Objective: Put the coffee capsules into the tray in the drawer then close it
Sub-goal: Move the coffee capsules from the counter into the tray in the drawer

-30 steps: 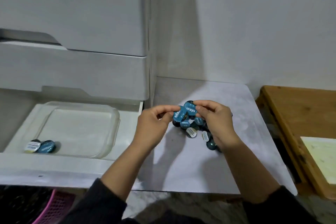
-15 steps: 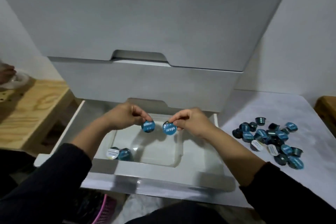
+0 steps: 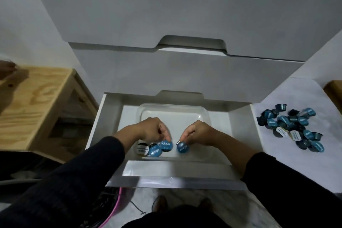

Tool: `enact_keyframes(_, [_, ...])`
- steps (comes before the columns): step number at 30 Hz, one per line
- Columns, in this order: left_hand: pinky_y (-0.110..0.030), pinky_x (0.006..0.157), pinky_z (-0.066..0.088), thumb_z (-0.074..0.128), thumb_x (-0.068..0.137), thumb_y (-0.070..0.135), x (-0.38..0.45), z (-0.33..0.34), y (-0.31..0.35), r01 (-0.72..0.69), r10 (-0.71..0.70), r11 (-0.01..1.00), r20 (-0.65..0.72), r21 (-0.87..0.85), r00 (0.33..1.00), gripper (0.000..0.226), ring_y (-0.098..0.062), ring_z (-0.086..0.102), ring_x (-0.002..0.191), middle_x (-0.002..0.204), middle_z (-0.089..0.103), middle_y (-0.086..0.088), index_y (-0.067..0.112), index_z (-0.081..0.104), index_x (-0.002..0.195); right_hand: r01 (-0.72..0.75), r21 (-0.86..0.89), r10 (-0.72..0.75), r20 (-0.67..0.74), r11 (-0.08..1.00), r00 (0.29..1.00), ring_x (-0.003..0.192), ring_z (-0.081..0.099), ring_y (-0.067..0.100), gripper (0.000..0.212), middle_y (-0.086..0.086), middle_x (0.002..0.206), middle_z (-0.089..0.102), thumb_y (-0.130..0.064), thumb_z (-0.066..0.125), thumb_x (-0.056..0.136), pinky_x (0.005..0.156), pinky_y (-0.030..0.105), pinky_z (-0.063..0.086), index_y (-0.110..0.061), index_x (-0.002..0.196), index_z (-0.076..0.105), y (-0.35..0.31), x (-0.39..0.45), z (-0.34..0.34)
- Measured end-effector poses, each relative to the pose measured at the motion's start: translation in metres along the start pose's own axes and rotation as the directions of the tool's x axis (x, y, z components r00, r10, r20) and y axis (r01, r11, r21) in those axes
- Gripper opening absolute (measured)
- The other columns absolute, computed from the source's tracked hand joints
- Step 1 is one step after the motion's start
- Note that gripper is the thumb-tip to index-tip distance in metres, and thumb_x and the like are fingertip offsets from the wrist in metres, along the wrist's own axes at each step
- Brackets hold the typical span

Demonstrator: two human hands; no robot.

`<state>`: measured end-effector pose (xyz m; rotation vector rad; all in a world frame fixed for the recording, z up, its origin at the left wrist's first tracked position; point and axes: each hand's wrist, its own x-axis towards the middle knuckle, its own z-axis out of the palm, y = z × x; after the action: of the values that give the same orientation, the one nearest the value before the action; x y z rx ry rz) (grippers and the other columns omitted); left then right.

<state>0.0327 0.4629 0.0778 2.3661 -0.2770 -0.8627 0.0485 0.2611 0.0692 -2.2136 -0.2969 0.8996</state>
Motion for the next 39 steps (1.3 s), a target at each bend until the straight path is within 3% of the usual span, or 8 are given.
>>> enact_keyframes(6, [-0.006, 0.067, 0.04, 0.064, 0.082, 0.006, 0.004, 0.003, -0.007, -0.009, 0.01, 1.0, 0.027, -0.028, 1.0, 0.018, 0.006, 0.056, 0.07, 0.079, 0.067, 0.01, 0.019, 0.076, 0.087, 0.005, -0.016, -0.005, -0.003, 1.0, 1.0, 0.076, 0.062, 0.015, 0.015, 0.021, 0.094, 0.071, 0.005, 0.066, 0.075, 0.081, 0.031, 0.054, 0.001, 0.088, 0.073, 0.0, 0.003, 0.004])
enact_keyframes(13, [-0.015, 0.081, 0.049, 0.067, 0.08, 0.006, 0.005, 0.001, -0.006, -0.021, 0.022, 1.0, 0.063, -0.014, 0.998, 0.014, -0.002, 0.062, 0.078, 0.089, 0.073, 0.001, 0.017, 0.075, 0.085, -0.008, -0.013, 0.008, 0.027, 1.0, 1.0, 0.065, 0.058, 0.004, 0.018, 0.007, 0.078, 0.07, 0.007, 0.068, 0.073, 0.074, 0.022, 0.051, 0.001, 0.09, 0.072, -0.004, 0.001, 0.005])
enact_keyframes(17, [-0.011, 0.076, 0.046, 0.068, 0.079, 0.005, 0.003, 0.002, -0.003, -0.011, 0.01, 1.0, 0.078, 0.004, 0.997, 0.015, -0.003, 0.062, 0.077, 0.093, 0.074, -0.001, 0.017, 0.074, 0.087, -0.037, 0.016, 0.037, 0.041, 0.999, 0.998, 0.063, 0.058, 0.002, 0.017, -0.002, 0.071, 0.065, 0.006, 0.065, 0.075, 0.066, 0.015, 0.051, 0.001, 0.09, 0.071, -0.005, 0.0, 0.004])
enact_keyframes(22, [-0.019, 0.084, 0.048, 0.067, 0.08, 0.008, -0.002, 0.001, 0.002, -0.013, 0.011, 0.999, 0.042, 0.034, 0.999, 0.016, -0.007, 0.062, 0.085, 0.098, 0.073, 0.0, 0.019, 0.071, 0.091, -0.043, -0.057, 0.044, 0.016, 0.997, 0.999, 0.084, 0.059, 0.011, 0.018, 0.001, 0.09, 0.065, -0.01, 0.066, 0.078, 0.083, 0.026, 0.05, -0.01, 0.096, 0.069, -0.011, -0.001, 0.005])
enact_keyframes(27, [-0.028, 0.093, 0.047, 0.051, 0.089, 0.019, -0.013, 0.0, 0.018, 0.043, -0.029, 0.977, -0.073, 0.211, 0.997, 0.023, -0.019, 0.059, 0.103, 0.111, 0.067, -0.003, 0.017, 0.065, 0.107, 0.016, -0.166, -0.026, -0.056, 0.986, 0.998, 0.094, 0.057, 0.015, 0.021, 0.002, 0.098, 0.066, -0.02, 0.059, 0.084, 0.084, 0.025, 0.043, -0.012, 0.103, 0.066, -0.024, -0.007, 0.009])
enact_keyframes(32, [-0.035, 0.087, 0.05, 0.043, 0.093, 0.027, -0.031, 0.017, 0.028, 0.176, -0.093, 0.962, -0.357, 0.208, 0.929, 0.032, -0.027, 0.058, 0.105, 0.117, 0.063, -0.01, 0.015, 0.056, 0.119, 0.004, -0.335, -0.089, -0.239, 0.942, 0.967, 0.109, 0.054, 0.025, 0.031, 0.01, 0.12, 0.06, -0.026, 0.044, 0.092, 0.091, 0.031, 0.043, -0.011, 0.116, 0.058, -0.037, -0.014, 0.024])
enact_keyframes(37, [-0.029, 0.093, 0.042, 0.037, 0.096, 0.028, -0.052, 0.035, 0.043, 0.246, -0.106, 0.955, -0.581, 0.168, 0.807, 0.036, -0.019, 0.046, 0.122, 0.131, 0.052, -0.004, 0.014, 0.046, 0.128, -0.055, -0.5, -0.2, -0.441, 0.864, 0.875, 0.119, 0.047, 0.024, 0.039, 0.009, 0.129, 0.051, -0.031, 0.036, 0.096, 0.095, 0.031, 0.04, -0.01, 0.127, 0.048, -0.042, -0.03, 0.038])
enact_keyframes(39, [-0.025, 0.097, 0.039, 0.032, 0.098, 0.03, -0.061, 0.04, 0.051, 0.245, -0.089, 0.957, -0.641, 0.158, 0.762, 0.038, -0.016, 0.041, 0.126, 0.137, 0.046, -0.001, 0.016, 0.041, 0.132, -0.05, -0.532, -0.293, -0.541, 0.845, 0.789, 0.113, 0.052, 0.026, 0.042, 0.01, 0.122, 0.056, -0.034, 0.034, 0.095, 0.093, 0.031, 0.043, -0.008, 0.121, 0.054, -0.041, -0.037, 0.043])
